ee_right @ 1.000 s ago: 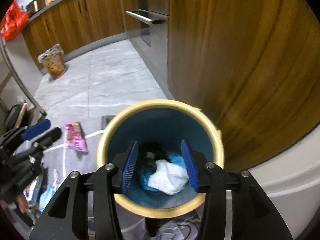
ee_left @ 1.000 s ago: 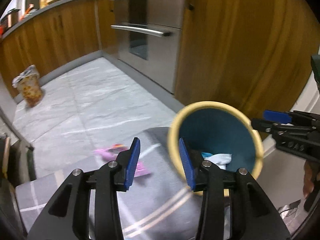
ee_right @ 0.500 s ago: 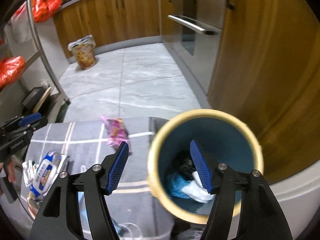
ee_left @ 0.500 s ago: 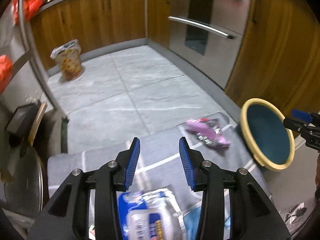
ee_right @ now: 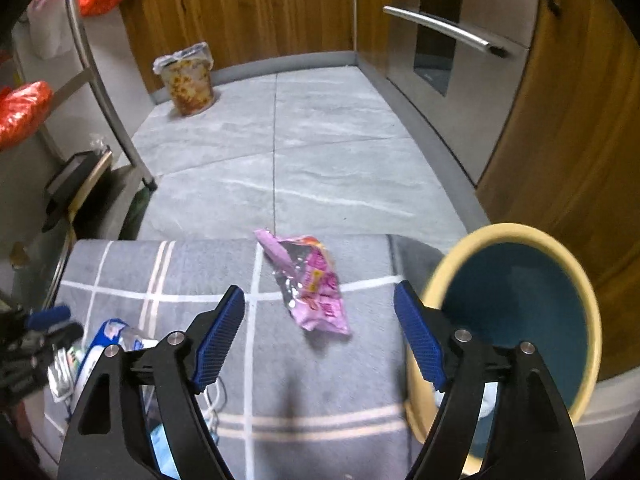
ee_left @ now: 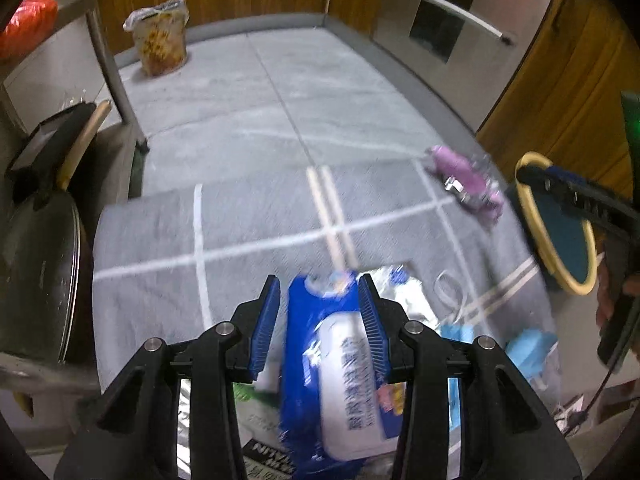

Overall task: Collect trash
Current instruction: 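Grasp the wet-wipes pack with the left tool while the right tool grasps the pink wrapper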

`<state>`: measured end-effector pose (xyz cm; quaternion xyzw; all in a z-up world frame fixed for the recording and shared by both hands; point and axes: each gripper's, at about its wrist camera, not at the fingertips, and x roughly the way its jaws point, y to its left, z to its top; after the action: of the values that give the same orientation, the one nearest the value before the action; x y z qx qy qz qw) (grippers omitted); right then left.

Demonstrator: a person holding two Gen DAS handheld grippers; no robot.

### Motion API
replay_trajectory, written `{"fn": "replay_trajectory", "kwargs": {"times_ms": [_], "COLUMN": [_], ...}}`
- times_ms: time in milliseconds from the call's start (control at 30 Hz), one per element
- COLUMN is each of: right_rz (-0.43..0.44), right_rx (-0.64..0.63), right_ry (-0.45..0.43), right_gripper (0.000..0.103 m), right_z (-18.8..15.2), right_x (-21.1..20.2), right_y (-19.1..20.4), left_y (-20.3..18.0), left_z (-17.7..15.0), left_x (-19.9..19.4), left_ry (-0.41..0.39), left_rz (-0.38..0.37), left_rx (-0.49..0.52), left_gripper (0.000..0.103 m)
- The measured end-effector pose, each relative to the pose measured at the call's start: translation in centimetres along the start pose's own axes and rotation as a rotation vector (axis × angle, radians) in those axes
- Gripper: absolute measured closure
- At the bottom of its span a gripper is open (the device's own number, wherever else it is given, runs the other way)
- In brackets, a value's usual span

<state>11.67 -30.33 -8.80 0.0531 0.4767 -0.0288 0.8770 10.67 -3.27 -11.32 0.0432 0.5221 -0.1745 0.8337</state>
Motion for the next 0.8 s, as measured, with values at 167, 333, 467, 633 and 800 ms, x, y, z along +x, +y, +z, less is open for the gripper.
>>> {"fn": "replay_trajectory", "kwargs": {"times_ms": [167,333,467,633,800], "right_rz": [-0.020,0.007,0.034,0.031,0.024], "right_rx": [-0.032,-0.022,-0.014,0.004,0.031], "right_ry": [0.034,0.040,0.053,0.105,0.150], "right_gripper": [0.025,0.025,0.026,0.042,0.069], "right_z": [0.4,0.9,1.2,1.2,0.9], "right_x": [2.5,3.7,4.7,6.6,7.8], "right_y": [0.3,0.3,0.7,1.1,1.1], "left_y": [0.3,1.7,2.3,2.4,2.3], "left_z": [-0.9,-1.1,-1.2,-1.5,-1.8], "left_x": [1.2,2.3,3.0,3.7,4.0], "left_ry": [0.041,0.042,0.058,0.071,0.071], "left_rz": [-0.008,-0.060,-0.107,-0.134,-0.143], "left_rx": [0.013,-0.026,-0.074,-0.085,-0.085], "left_gripper": [0.062,0.062,0.062,0.062,0.064]}}
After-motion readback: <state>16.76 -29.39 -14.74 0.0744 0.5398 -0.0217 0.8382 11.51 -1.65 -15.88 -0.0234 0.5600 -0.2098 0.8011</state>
